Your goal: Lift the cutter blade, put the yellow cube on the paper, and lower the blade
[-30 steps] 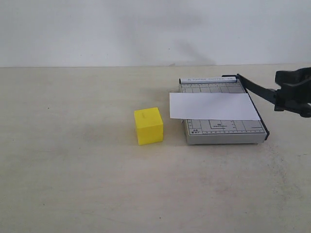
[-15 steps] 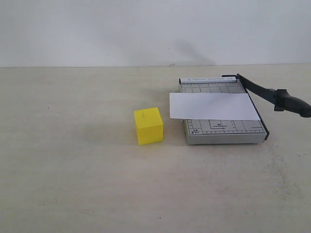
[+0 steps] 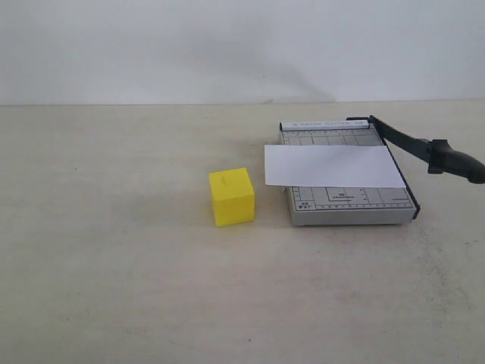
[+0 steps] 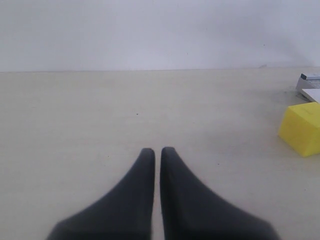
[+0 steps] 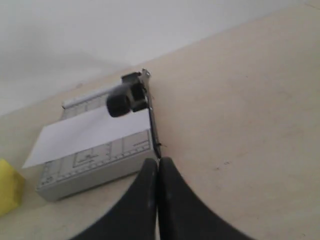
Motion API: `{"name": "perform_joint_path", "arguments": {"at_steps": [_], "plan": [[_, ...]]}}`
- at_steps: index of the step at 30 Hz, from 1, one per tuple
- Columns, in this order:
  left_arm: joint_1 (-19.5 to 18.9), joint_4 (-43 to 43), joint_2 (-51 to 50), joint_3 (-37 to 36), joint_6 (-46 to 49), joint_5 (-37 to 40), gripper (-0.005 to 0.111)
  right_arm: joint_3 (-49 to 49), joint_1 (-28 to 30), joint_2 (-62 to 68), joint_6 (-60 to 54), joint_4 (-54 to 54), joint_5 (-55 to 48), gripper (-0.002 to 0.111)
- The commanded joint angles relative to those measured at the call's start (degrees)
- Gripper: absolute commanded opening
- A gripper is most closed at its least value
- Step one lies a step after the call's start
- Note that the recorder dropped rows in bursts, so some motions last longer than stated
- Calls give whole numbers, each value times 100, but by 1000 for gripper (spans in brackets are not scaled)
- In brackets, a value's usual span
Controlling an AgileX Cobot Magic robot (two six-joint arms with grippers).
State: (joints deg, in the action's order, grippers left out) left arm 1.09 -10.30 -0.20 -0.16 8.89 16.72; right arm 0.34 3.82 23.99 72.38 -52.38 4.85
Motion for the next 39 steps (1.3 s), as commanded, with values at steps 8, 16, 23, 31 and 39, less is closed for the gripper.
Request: {"name": "perform_joint_path", "arguments": {"at_steps": [8, 16, 23, 31, 39], "plan": [[16, -2879, 20, 16, -366, -766, 5, -34, -35, 1583, -783, -209, -10, 0], [16, -3474, 20, 16, 94, -267, 5, 406, -35, 2391, -2282, -175, 2007, 0], [16, -3525, 20, 16, 362, -34, 5, 1008, -35, 2391, -5960, -1344, 307, 0], [16, -3525, 20, 16, 362, -46, 5, 1064, -35, 2355, -4098, 401, -193, 0], [16, -3525, 20, 16, 362, -89, 5, 1098, -35, 2596, -1172, 1617, 113, 0]]}}
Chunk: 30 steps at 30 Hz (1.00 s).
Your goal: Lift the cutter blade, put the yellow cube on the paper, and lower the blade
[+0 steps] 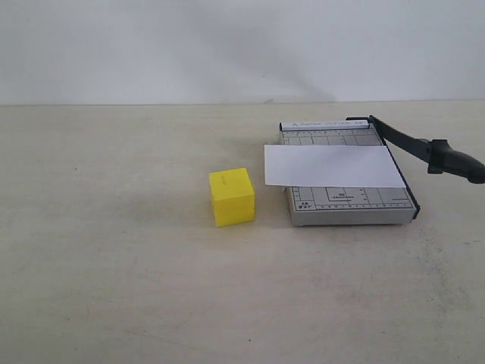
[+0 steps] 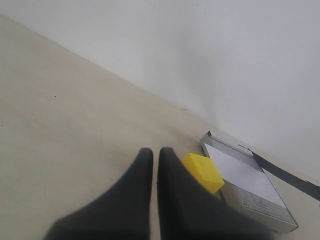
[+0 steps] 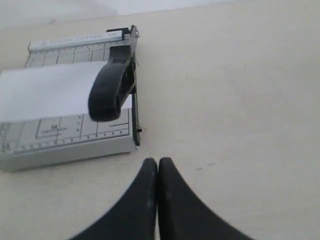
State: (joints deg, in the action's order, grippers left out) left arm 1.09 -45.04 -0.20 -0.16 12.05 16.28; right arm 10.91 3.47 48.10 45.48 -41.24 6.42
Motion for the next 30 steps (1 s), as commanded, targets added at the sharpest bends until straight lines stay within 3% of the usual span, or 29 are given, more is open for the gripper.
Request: {"name": "perform_joint_path", "arguments": {"at_steps": [1, 11, 17, 21, 23, 24, 26, 27, 30], "plan": [[16, -62, 20, 16, 46, -84, 5, 0, 0, 225, 1770, 504, 33, 0], [16, -62, 20, 16, 46, 6, 5, -1045, 0, 233, 1809, 471, 2871, 0], [16, -62, 20, 16, 200, 4, 5, -1091, 0, 233, -272, -15, 2185, 0], [16, -282, 20, 16, 486, 91, 5, -1091, 0, 233, -515, -15, 1254, 0], [16, -1443, 20, 16, 1849, 290, 5, -1091, 0, 233, -515, 139, 464, 0], [16, -2614, 20, 16, 3355, 749, 5, -1091, 0, 233, -515, 263, 256, 0], [16, -3244, -33, 161, 4604, 1338, 5, -1091, 0, 233, -515, 287, 254, 0], [16, -3246, -165, 254, 4627, 1311, 5, -1091, 0, 233, -515, 330, 266, 0], [3, -3122, -1158, 792, 4511, 237, 5, -1091, 0, 233, -494, 506, 388, 0]]}}
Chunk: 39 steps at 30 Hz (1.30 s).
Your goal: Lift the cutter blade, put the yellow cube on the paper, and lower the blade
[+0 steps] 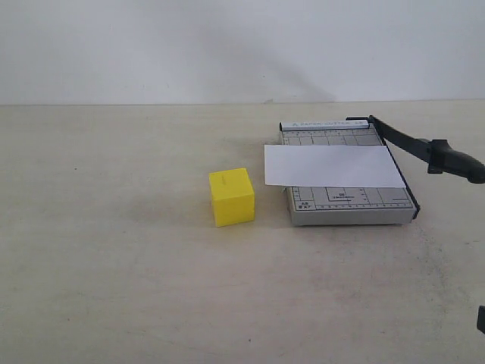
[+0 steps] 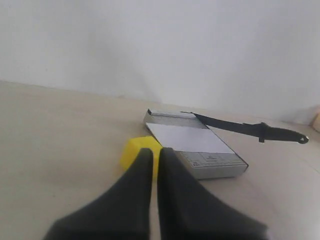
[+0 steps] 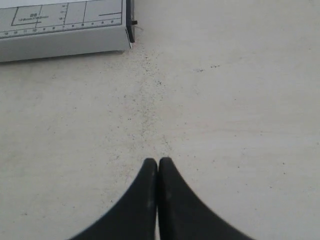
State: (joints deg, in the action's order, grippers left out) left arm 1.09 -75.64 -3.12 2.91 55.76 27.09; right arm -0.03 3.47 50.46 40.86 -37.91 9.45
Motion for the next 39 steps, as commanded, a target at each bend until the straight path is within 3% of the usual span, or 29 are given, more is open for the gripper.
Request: {"name": "perform_joint_path", "arguments": {"at_steps": [1, 5, 7, 8, 9, 10, 12, 13, 15, 18, 21, 23, 27, 31, 36, 39], "plan": [[3, -73, -1193, 686, 113, -894, 5, 3, 0, -3, -32, 173, 111, 0], [14, 262, -3068, 2111, -399, -568, 5, 3, 0, -3, 111, 173, 139, 0], [14, 1624, -4306, 3101, -1576, -505, 5, 3, 0, -3, 206, 173, 139, 0], [14, 2752, -5162, 3552, -2354, -487, 5, 3, 0, -3, 207, 184, 139, 0], [14, 3357, -5546, 3731, -2780, -487, 5, 3, 0, -3, 207, 184, 139, 0], [14, 4593, -6139, 3910, -3537, -733, 5, 3, 0, -3, 231, 182, 139, 0], [3, 5817, -6656, 3923, -4767, -1220, 5, 3, 0, -3, 231, 182, 139, 0], [-52, 6803, -7048, 3923, -6006, -1517, 5, 3, 0, -3, 231, 182, 139, 0], [-151, 7449, -7427, 3923, -7201, -1673, 5, 3, 0, -3, 231, 182, 139, 0], [-361, 7504, -7939, 3936, -8511, -1842, 5, 3, 0, -3, 280, 170, 139, 0], [-456, 6959, -8346, 3936, -9772, -2138, 5, 3, 0, -3, 319, 170, 139, 0], [-383, 6907, -8465, 3944, -9791, -2552, 5, 3, 0, -3, 319, 170, 139, 0], [36, 8218, -8395, 4075, -8859, -3727, 5, 3, 0, -3, 319, 170, 139, 0], [594, 10051, -8465, 4672, -8951, -3994, 5, 3, 0, -3, 319, 170, 139, 0], [1884, 11832, -8935, 5544, -9588, -4078, 5, 3, 0, -3, 331, 170, 139, 0], [2665, 12175, -9494, 5821, -9610, -4348, 5, 3, 0, -3, 331, 170, 139, 0]]}}
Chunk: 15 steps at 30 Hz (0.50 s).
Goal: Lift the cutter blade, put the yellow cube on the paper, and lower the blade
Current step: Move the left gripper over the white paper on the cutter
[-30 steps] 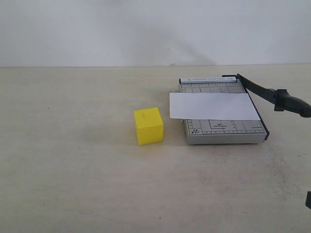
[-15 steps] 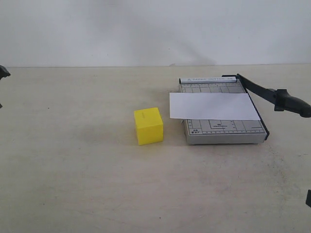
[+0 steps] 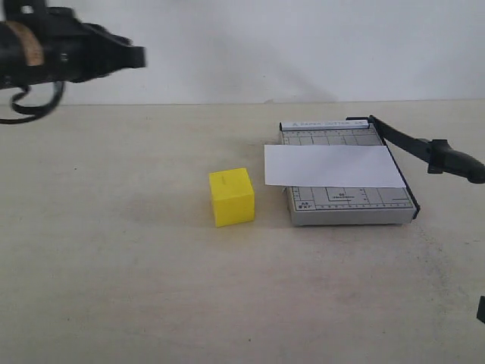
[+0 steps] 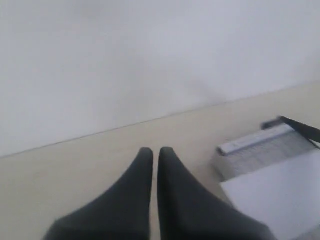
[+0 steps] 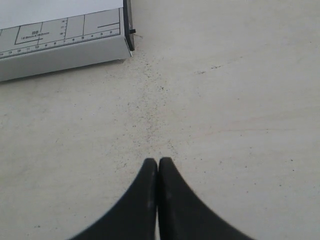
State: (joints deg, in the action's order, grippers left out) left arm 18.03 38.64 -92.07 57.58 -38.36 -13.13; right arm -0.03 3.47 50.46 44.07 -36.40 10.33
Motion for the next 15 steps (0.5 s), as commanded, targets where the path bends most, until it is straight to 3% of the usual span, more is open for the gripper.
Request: {"name": "perform_joint_path", "arguments": {"at_steps": [1, 6, 9, 15], "plan": [[1153, 734, -766, 421, -198, -377, 5, 3, 0, -3, 10, 20, 52, 0], [1855, 22, -1751, 857, -235, -217, 5, 3, 0, -3, 102, 20, 66, 0], [1984, -118, -2323, 1281, -235, 123, 5, 3, 0, -3, 115, 20, 100, 0], [1998, -131, -2961, 1762, -235, 45, 5, 3, 0, -3, 257, 20, 306, 0]]}}
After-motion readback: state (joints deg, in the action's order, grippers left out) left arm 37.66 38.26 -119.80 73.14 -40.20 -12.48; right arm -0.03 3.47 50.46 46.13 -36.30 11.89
